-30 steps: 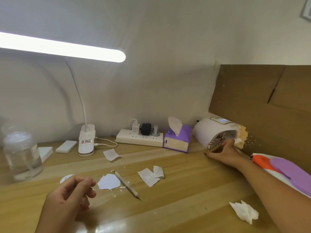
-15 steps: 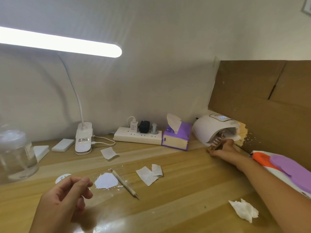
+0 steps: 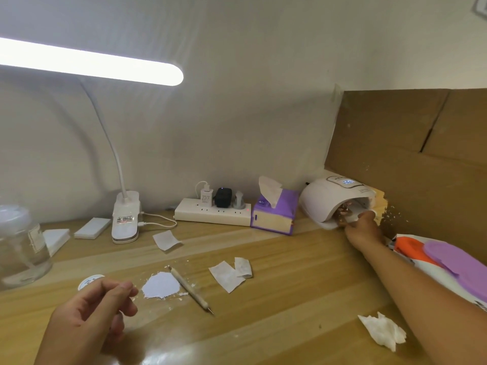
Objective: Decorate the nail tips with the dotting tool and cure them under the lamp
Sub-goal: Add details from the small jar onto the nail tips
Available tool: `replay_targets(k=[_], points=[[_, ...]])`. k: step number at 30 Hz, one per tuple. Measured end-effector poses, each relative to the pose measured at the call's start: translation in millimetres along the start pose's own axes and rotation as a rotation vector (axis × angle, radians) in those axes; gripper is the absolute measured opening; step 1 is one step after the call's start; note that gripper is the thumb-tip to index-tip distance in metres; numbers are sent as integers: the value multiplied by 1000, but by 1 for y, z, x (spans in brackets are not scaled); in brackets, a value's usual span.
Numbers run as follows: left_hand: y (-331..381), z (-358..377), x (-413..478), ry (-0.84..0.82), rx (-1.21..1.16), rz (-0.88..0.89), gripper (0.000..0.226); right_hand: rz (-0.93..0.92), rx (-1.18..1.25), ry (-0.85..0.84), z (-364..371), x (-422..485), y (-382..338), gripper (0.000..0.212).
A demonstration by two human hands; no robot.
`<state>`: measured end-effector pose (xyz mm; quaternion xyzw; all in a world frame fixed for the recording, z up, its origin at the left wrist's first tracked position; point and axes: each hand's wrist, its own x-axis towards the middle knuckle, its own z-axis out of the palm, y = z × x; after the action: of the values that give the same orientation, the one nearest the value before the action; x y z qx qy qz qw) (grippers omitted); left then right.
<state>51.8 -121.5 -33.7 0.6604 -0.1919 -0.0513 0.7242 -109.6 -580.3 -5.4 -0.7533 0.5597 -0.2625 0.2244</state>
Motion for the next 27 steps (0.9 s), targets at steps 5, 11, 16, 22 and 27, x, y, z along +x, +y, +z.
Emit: replay_targets(k=[5, 11, 16, 22, 27], points=[[-6, -2, 2, 16, 8, -10, 23, 58, -47, 24, 1, 9, -9, 61], [-2, 2, 2, 23, -1, -28, 28, 144, 14, 96, 5, 17, -11, 50], [7, 7, -2, 22, -6, -92, 24, -154, 301, 537, 11, 13, -24, 34], [17, 14, -6, 35, 42, -87, 25, -260, -242, 150, -18, 57, -57, 56], [15, 18, -5, 68, -4, -90, 26, -239, -188, -142, -33, 82, -69, 59]])
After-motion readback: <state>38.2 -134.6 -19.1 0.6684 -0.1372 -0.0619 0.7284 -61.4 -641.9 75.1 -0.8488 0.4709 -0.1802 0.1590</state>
